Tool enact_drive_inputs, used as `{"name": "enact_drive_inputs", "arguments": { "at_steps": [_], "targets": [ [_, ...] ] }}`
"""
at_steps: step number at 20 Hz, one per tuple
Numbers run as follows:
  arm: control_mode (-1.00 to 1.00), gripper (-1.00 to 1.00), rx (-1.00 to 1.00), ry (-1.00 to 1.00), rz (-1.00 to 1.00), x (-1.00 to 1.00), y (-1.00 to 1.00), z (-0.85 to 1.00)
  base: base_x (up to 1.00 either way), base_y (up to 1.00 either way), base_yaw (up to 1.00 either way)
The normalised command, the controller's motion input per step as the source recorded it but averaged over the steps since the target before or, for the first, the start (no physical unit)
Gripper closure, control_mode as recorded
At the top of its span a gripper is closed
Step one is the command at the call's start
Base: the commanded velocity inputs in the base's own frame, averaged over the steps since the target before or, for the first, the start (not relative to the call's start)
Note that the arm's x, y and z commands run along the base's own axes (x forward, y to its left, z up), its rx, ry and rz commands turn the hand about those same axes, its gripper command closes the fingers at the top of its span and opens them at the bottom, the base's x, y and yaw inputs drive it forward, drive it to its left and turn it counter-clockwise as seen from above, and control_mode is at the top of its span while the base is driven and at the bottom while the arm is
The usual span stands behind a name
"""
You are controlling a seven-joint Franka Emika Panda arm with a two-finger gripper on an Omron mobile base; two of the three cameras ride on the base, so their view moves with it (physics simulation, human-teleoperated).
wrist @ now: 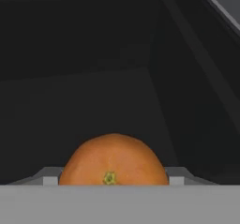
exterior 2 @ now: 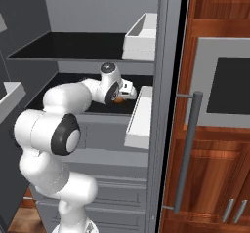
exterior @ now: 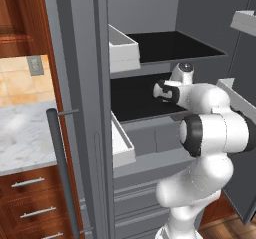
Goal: Retrieve the orange and tangerine from the fridge and place them into the bowl on the dining table.
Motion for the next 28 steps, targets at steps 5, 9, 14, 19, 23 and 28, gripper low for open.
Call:
{"name": "enact_drive_inputs", "arguments": {
  "at_steps": [5,9,14,19,23,28],
  "targets": [
    [-1.00,1.00,0.00,-0.10,0.10,-1.00,0.00,0.78,0.00,0.00,0.00],
    [-1.00,1.00,-0.03,-0.04,0.16,-1.00,0.16,0.75,0.00,0.00,0.00],
    [-1.00,1.00,-0.06,0.00,0.18,-1.00,0.34,0.63,0.00,0.00,0.00],
    [-1.00,1.00,-0.06,0.02,0.14,-1.00,0.33,0.40,0.00,0.00,0.00],
    [-1.00,1.00,-0.01,0.03,0.00,-1.00,0.05,0.12,0.00,0.00,0.00],
    [-1.00,1.00,0.00,0.04,0.00,-1.00,0.00,0.44,0.00,0.00,0.00]
  ]
}}
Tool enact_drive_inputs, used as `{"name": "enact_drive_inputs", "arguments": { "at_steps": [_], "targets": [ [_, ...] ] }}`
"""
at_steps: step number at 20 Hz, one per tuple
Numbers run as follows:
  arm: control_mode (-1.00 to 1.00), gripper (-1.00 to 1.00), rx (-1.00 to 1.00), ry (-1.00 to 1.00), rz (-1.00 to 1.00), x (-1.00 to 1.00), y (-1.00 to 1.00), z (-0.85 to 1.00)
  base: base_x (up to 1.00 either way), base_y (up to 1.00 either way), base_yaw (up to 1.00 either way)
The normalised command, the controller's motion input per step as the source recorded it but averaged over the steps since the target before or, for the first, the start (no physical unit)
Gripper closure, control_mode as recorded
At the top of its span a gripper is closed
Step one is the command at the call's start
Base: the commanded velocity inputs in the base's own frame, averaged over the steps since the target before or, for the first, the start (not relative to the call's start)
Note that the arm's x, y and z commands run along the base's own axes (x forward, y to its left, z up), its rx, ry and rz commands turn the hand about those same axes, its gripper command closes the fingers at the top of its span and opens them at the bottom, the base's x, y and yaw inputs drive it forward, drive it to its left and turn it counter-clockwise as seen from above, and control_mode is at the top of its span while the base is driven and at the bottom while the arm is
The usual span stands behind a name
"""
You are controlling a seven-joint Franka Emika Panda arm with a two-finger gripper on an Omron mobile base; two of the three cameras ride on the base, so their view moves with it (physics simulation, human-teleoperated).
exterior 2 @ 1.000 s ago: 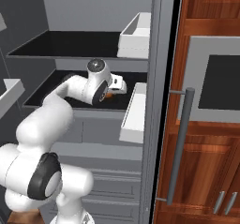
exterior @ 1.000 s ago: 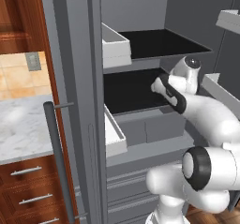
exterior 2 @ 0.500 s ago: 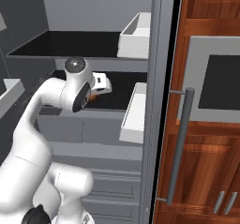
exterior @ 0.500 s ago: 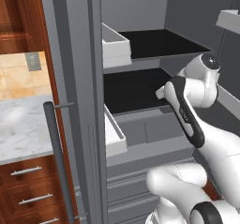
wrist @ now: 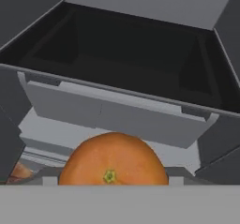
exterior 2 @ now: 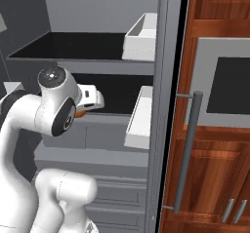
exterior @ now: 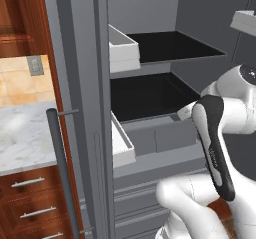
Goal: Retrieve the orange and tangerine from the fridge and place them into the bowl on the dining table.
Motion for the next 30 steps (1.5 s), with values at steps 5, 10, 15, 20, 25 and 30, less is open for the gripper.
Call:
{"name": "enact_drive_inputs", "arguments": {
  "at_steps": [5,10,15,20,25,30],
  "targets": [
    [-1.00,1.00,0.00,0.00,0.02,-1.00,0.03,0.34,0.00,0.00,0.00],
    [-1.00,1.00,0.00,0.02,0.02,-0.98,0.02,0.21,0.00,0.00,0.00],
    [-1.00,1.00,0.00,0.08,0.02,-0.88,0.00,0.14,0.00,0.00,0.00],
    [1.00,1.00,0.00,0.00,0.00,0.00,0.00,0.00,-0.87,0.00,-0.11],
    [1.00,1.00,0.00,0.00,0.00,0.00,0.00,0.00,-0.98,-0.01,-0.44],
    [1.00,1.00,0.00,0.00,0.00,0.00,0.00,0.00,-0.60,-0.03,-0.64]
  ]
}}
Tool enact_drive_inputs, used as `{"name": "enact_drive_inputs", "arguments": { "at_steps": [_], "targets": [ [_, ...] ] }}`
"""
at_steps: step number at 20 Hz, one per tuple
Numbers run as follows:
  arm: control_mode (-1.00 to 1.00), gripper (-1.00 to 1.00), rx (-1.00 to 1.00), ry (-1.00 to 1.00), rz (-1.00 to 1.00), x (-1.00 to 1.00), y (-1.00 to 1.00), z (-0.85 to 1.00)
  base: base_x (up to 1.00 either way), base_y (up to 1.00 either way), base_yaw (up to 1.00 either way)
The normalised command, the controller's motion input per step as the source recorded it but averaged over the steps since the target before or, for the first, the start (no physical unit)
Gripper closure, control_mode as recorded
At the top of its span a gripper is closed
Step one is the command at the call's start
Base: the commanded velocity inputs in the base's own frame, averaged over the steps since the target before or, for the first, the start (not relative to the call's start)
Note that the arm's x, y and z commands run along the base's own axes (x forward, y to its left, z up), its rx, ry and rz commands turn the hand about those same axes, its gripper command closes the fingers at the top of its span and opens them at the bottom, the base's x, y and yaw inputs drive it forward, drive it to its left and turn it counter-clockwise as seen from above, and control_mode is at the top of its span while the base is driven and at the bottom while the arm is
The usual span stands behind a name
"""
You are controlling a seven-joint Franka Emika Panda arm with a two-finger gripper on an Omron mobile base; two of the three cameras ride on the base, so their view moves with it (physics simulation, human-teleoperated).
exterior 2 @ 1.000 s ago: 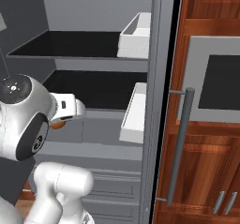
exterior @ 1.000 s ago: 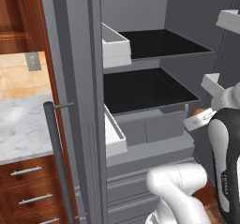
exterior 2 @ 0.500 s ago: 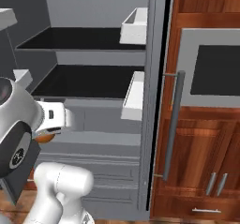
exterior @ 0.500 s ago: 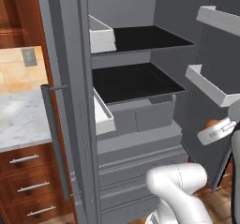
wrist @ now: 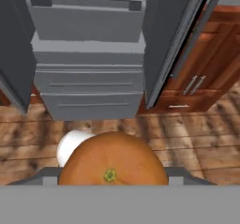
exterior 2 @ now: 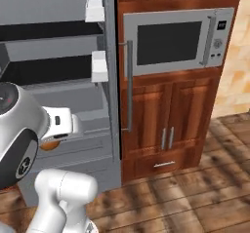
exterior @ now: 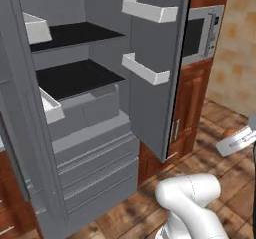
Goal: Retrieve the orange and tangerine from the fridge and place them into the bowl on the dining table.
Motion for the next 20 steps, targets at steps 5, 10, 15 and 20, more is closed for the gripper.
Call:
{"name": "enact_drive_inputs", "arguments": {
  "at_steps": [5,10,15,20],
  "targets": [
    [1.00,1.00,0.00,0.00,0.00,0.00,0.00,0.00,-0.22,-0.23,-0.66],
    [1.00,1.00,0.00,0.00,0.00,0.00,0.00,0.00,-0.02,-0.40,-0.64],
    [1.00,1.00,0.00,0.00,0.00,0.00,0.00,0.00,0.16,-0.33,-0.60],
    [1.00,1.00,0.00,0.00,0.00,0.00,0.00,0.00,0.46,-0.56,-0.58]
  ]
}}
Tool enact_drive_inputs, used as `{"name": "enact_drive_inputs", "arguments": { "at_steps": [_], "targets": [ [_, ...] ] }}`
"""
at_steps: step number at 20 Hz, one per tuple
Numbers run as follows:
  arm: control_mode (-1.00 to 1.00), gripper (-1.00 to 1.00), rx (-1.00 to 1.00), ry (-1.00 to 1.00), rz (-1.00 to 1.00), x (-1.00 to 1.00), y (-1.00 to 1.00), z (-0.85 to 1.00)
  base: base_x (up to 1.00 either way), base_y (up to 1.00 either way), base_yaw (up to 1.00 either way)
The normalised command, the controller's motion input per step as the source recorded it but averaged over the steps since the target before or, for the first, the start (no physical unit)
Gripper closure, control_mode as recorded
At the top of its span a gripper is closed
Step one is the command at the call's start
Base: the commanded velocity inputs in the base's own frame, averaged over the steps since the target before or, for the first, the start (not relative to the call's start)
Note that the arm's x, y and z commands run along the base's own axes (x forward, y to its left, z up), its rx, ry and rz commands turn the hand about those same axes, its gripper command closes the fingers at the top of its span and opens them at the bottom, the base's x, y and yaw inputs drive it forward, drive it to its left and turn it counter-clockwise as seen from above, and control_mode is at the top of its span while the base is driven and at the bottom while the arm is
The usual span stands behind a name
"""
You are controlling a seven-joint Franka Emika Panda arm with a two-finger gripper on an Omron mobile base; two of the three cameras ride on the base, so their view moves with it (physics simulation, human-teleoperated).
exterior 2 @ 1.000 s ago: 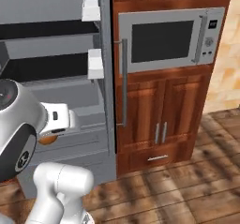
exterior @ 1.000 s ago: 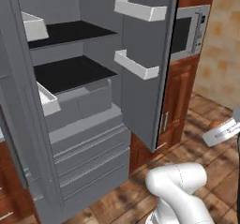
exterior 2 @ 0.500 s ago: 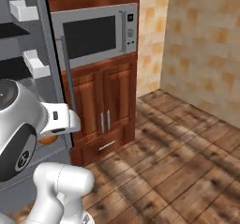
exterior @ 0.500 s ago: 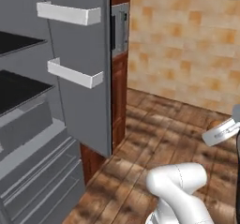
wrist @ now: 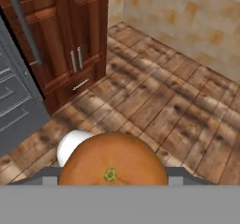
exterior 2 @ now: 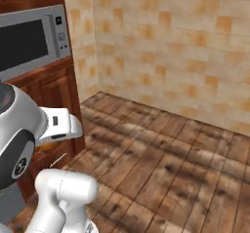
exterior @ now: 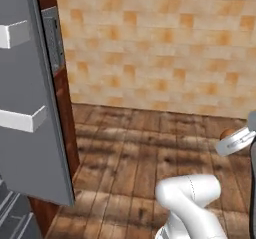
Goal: Retrieve the orange and tangerine from the fridge and place them into the bowl on the dining table.
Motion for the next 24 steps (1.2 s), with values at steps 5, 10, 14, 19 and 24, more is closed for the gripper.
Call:
{"name": "enact_drive_inputs", "arguments": {
  "at_steps": [5,10,14,19,24],
  "targets": [
    [1.00,1.00,0.00,0.00,0.00,0.00,0.00,0.00,0.54,-0.73,-0.59],
    [1.00,1.00,0.00,0.00,0.00,0.00,0.00,0.00,0.98,-0.20,-0.49],
    [1.00,1.00,0.00,0.00,0.00,0.00,0.00,0.00,1.00,0.18,-0.33],
    [1.00,1.00,0.00,0.00,0.00,0.00,0.00,0.00,1.00,0.02,-0.44],
    [1.00,1.00,0.00,0.00,0.00,0.00,0.00,0.00,1.00,-0.03,-0.65]
  ]
}}
